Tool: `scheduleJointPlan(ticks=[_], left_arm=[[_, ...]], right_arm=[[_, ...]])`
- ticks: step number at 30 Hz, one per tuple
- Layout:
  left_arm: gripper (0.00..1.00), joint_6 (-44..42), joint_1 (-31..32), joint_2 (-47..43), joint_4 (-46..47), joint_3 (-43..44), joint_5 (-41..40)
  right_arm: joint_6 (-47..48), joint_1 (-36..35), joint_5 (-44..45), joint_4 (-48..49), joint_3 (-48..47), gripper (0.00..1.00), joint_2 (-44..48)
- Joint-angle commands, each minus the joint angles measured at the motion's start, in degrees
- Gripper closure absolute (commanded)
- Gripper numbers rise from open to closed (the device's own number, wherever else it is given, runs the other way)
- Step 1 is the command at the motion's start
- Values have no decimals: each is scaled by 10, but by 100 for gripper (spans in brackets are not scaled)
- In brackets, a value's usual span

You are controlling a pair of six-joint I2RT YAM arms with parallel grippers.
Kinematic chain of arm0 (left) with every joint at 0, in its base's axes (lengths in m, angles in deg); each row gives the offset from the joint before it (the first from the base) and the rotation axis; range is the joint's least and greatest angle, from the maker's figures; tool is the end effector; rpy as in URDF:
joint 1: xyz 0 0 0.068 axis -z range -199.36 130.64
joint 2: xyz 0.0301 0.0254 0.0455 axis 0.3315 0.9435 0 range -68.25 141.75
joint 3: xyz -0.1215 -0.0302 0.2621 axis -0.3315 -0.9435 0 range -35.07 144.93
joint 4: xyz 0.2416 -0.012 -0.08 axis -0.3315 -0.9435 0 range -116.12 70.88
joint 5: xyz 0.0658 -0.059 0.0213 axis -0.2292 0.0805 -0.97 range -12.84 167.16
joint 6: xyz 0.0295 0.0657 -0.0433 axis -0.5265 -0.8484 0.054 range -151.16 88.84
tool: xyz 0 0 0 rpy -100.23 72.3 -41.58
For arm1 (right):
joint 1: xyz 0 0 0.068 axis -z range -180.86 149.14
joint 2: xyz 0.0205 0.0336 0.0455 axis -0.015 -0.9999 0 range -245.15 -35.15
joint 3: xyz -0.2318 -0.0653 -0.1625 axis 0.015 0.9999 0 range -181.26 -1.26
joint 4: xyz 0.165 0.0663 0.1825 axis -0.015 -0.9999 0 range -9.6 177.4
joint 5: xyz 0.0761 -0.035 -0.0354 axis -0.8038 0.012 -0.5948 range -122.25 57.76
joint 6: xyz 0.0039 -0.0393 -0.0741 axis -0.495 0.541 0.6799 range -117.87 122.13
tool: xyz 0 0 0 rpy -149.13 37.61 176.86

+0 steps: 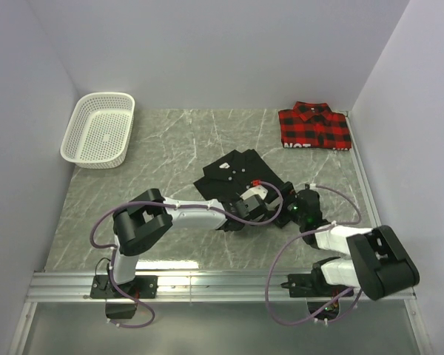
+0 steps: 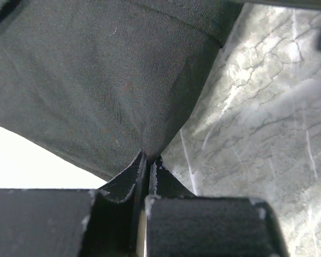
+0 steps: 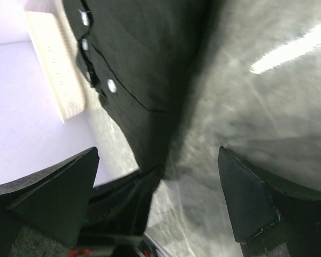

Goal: Fold and stack the long sleeve shirts
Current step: Neatly place the folded shirt to the corner

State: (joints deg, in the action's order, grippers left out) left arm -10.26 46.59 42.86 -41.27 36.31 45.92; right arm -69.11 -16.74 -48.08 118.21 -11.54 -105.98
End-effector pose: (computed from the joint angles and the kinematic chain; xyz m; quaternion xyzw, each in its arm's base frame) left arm 0.2009 -0.3564 0.1500 0.2975 0.8880 0.0289 0.3495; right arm 0.2083 0.0802 0.1307 0.3367 0.7907 0.4290 0.2782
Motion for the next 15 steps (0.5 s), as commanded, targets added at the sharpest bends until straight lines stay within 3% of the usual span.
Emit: scheduleJointPlan(ticks=[1, 15], left_arm=[[96, 22, -5, -36, 4, 18, 30], [96, 54, -28, -103, 23, 1, 107]], right_arm=[[-35, -25, 40, 91, -18, 0, -58], [-96, -71, 58, 220, -105, 0, -258]])
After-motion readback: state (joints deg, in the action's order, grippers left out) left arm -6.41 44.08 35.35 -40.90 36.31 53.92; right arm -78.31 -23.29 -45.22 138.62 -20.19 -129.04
